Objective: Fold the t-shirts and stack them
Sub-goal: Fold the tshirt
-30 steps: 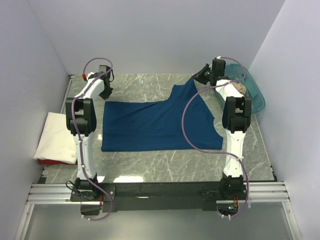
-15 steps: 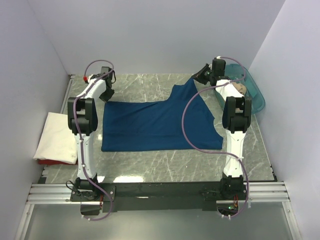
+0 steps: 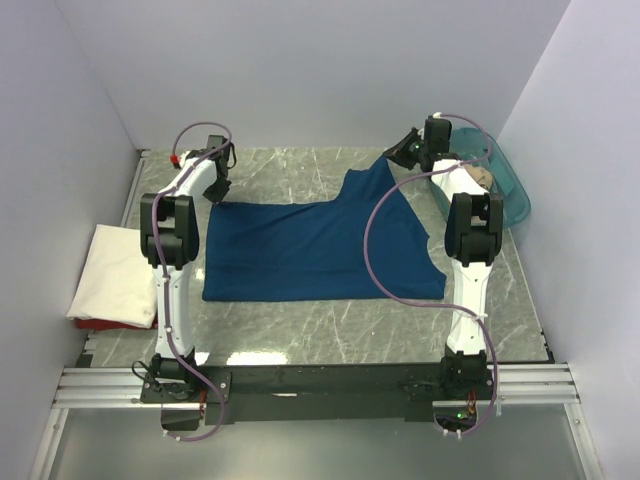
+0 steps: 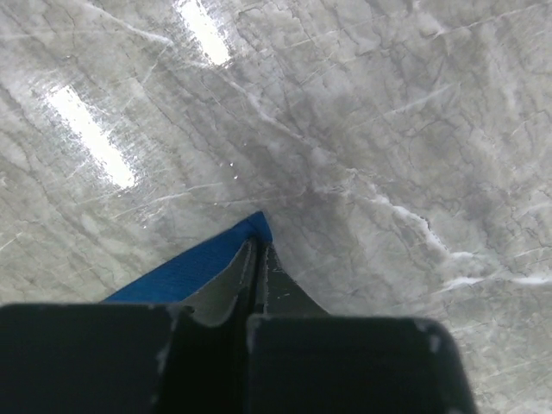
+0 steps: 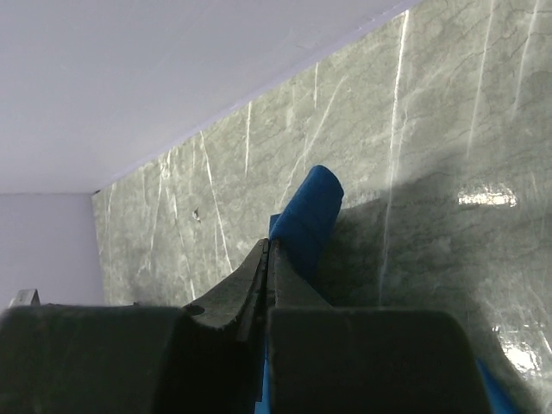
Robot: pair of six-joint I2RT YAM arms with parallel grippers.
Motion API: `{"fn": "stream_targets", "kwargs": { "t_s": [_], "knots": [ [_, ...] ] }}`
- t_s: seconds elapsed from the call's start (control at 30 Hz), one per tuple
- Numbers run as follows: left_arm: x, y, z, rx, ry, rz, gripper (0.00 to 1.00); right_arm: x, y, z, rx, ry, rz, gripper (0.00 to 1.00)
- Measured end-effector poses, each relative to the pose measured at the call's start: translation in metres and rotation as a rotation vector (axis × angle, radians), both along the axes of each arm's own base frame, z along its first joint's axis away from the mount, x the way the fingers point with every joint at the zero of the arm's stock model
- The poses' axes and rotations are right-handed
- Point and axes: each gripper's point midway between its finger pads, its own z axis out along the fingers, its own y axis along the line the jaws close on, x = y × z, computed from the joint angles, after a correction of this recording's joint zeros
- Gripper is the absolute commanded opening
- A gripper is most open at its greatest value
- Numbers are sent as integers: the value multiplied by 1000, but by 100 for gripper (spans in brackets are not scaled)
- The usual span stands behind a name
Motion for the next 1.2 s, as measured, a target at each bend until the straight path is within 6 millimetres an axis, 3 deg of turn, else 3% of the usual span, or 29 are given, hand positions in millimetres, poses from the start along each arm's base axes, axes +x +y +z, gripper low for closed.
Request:
{"fn": "stream_targets", "kwargs": {
  "t_s": [0.3,0.7,0.9,1.07,1.2],
  "knots": [
    [0,0,1,6,4,-17,1,-17,-3,-12,-6,35,-1,0],
    [-2,0,17,6,-18,-44,1,-41,-23,25,-22,-11,-24,0],
    [-6,2,33,1,-47,-43,1,-58,-23,23,-26,1,-25,0],
    [-17,3,35,-11,-47,-43,1,-71,-25,16,-44,23,-31,0],
    [-27,5,37,-19,-46,-42,1,-82,-29,24,-69,17,-41,0]
  ]
}}
